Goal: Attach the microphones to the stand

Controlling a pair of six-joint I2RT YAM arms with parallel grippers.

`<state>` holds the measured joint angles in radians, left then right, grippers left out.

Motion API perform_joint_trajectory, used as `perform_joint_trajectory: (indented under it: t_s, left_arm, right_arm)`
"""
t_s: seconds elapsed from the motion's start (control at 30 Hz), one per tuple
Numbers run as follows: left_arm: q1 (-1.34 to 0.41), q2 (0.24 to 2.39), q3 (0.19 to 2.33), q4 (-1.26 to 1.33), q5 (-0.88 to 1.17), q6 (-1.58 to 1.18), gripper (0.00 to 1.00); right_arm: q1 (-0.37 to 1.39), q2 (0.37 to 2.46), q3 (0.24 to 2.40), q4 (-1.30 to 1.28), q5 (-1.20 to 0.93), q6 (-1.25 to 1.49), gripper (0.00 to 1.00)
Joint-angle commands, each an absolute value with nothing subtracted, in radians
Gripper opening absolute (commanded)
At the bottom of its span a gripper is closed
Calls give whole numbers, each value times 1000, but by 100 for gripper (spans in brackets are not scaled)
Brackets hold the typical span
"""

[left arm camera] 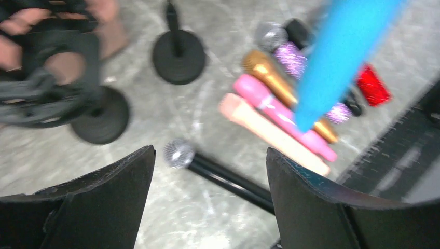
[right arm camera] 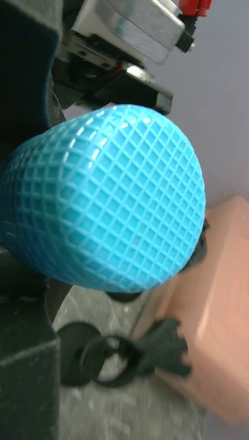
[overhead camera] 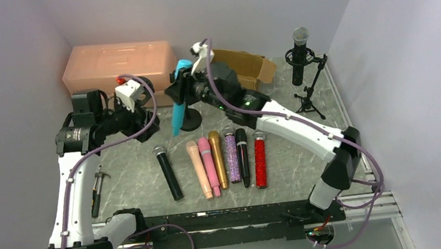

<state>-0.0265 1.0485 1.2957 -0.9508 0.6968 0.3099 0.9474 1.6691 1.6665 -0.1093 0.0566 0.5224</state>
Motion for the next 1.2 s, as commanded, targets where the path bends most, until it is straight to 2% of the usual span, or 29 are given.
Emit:
perform_joint_trajectory:
  t_s: [0.0,0.2,0.37,0.57,0.73,0.93,1.17]
  left_arm:
    - [59,1090,1365,-803,437,323,83]
    - [180,1188,1426,-744,464,295,81]
    - [233,1262,1459,-777,602,411,75]
    - [267,1320,1414,-701,594,504,73]
    - [271,1344,1324,-622,621,542,74]
    - [265,1404,1341,-495,656,399,78]
    - [183,1407,1274,-379,609,380,79]
  right_arm:
    - [893,1507,1632,-103,126,430,0]
    - [859,1389,1525,-124,174,394,0]
    - [857,1310,1443,-135,207,387,0]
    - [857,1243,1374,-149,235,391,0]
    - [857,1213,1354,-153,242,391,0]
    - [857,1219,1352,-157,242,401,0]
    - [857,1193,1311,-145,255,415,0]
